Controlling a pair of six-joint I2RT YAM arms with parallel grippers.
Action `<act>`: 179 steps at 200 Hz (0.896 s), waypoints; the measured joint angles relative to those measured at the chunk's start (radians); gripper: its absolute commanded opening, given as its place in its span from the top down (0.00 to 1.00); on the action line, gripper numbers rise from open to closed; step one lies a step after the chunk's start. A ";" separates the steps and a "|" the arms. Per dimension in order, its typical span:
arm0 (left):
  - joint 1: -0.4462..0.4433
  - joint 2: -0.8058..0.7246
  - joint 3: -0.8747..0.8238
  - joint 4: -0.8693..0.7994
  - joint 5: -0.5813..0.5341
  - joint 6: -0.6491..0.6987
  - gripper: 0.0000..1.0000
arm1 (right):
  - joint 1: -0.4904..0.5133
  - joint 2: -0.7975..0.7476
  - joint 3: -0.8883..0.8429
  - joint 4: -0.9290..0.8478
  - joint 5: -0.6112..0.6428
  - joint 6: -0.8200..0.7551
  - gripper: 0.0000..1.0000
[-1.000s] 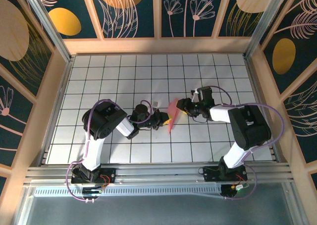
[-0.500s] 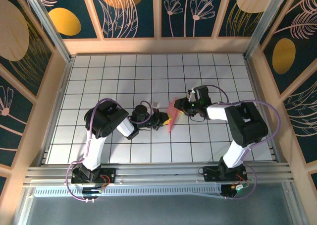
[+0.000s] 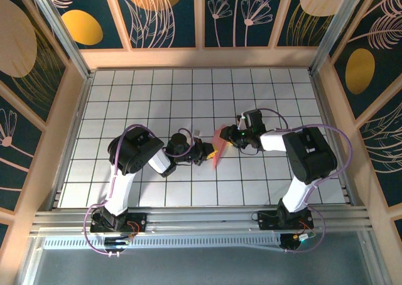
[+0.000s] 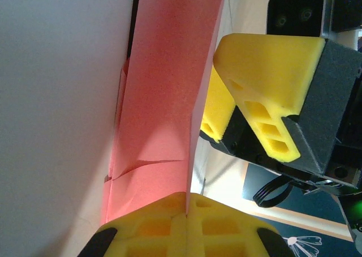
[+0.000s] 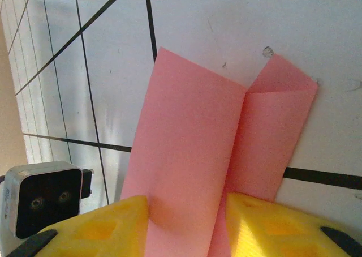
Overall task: Fold a paper plane with a square sheet of paper (fold left side to right side)
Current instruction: Fold the wing for the fifth time at the center of the table.
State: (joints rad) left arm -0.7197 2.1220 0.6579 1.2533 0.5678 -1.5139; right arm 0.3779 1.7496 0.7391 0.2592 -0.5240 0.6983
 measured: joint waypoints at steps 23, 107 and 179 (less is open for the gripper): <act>0.000 0.000 0.000 0.000 0.000 -0.001 0.84 | 0.000 0.006 0.010 -0.018 0.001 -0.001 0.62; 0.021 -0.042 -0.007 -0.076 -0.015 0.063 0.75 | 0.002 0.010 0.020 -0.037 0.004 -0.005 0.62; 0.028 -0.058 0.006 -0.165 -0.031 0.126 0.90 | 0.002 0.012 0.027 -0.050 0.005 -0.011 0.62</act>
State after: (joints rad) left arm -0.6914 2.0636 0.6636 1.0882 0.5373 -1.3884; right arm 0.3798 1.7618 0.7662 0.2096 -0.5194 0.6872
